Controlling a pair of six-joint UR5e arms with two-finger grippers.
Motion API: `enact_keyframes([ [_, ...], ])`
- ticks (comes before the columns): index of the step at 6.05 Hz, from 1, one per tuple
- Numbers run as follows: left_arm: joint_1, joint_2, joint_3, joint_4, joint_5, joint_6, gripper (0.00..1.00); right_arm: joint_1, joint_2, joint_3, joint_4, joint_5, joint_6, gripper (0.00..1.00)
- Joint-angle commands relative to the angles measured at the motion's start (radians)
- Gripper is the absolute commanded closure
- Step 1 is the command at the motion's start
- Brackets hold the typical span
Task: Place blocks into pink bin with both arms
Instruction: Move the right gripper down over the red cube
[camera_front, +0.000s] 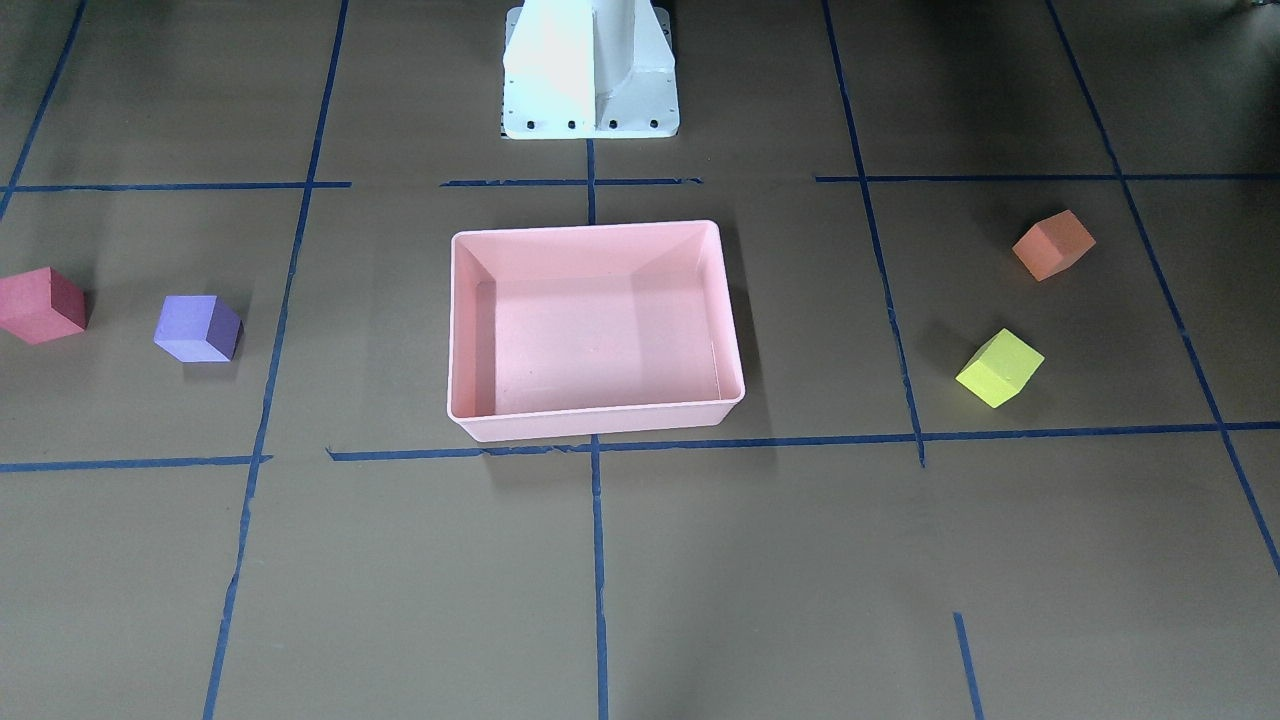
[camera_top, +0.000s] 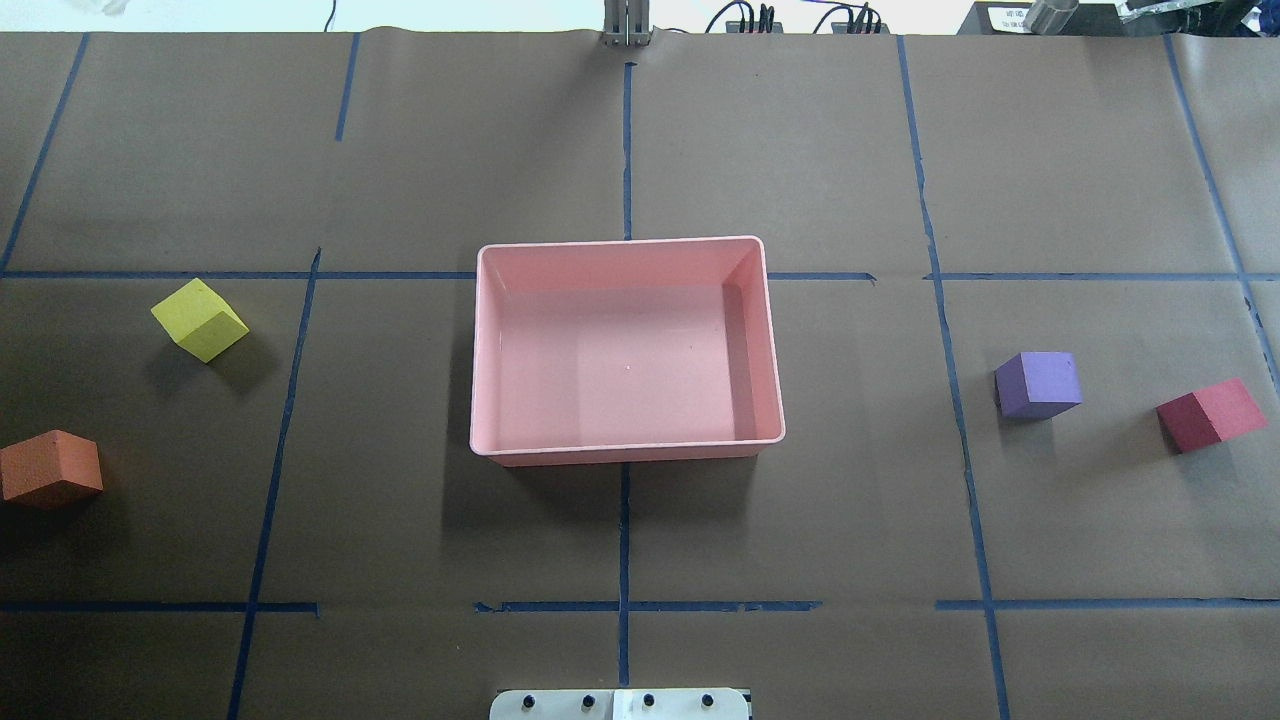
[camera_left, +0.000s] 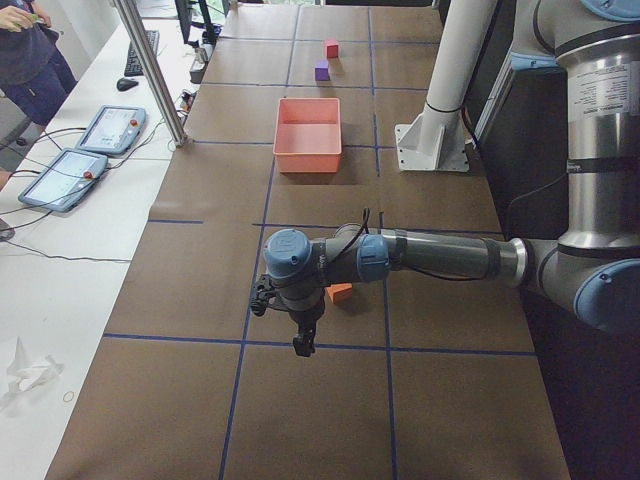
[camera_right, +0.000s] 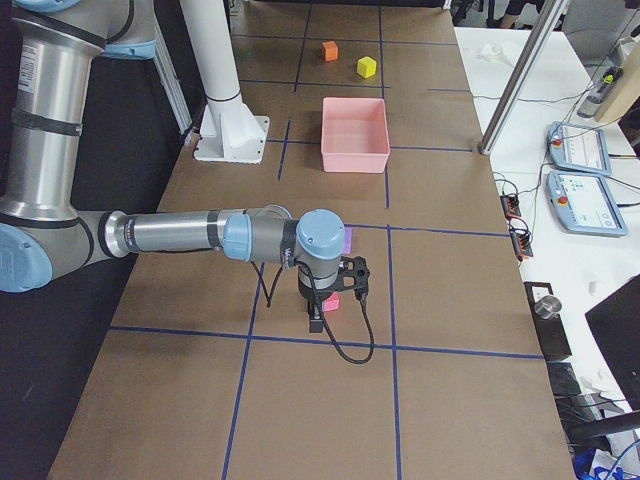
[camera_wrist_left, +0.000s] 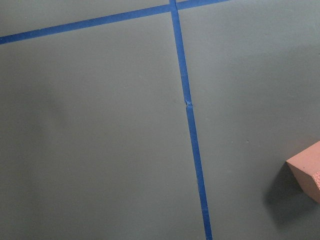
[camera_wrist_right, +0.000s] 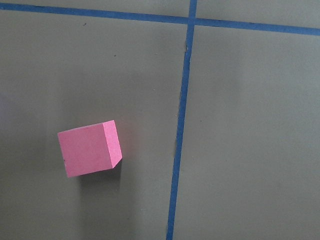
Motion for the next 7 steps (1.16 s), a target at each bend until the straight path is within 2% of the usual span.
enact_keyframes([
  [1, 0.000, 0.000, 0.000, 0.000, -0.002, 0.002, 0.00, -0.005, 0.012, 0.000, 0.002, 0.000, -0.005, 0.00],
  [2, 0.000, 0.000, 0.000, 0.000, -0.004, 0.002, 0.00, -0.047, 0.021, -0.010, 0.102, 0.002, 0.005, 0.00],
  [5, 0.000, 0.001, -0.002, 0.002, -0.005, 0.002, 0.00, -0.297, 0.018, -0.098, 0.496, -0.009, 0.392, 0.00],
  [7, 0.000, 0.002, -0.002, 0.002, -0.005, 0.002, 0.00, -0.377, 0.017, -0.249, 0.781, -0.044, 0.479, 0.00],
])
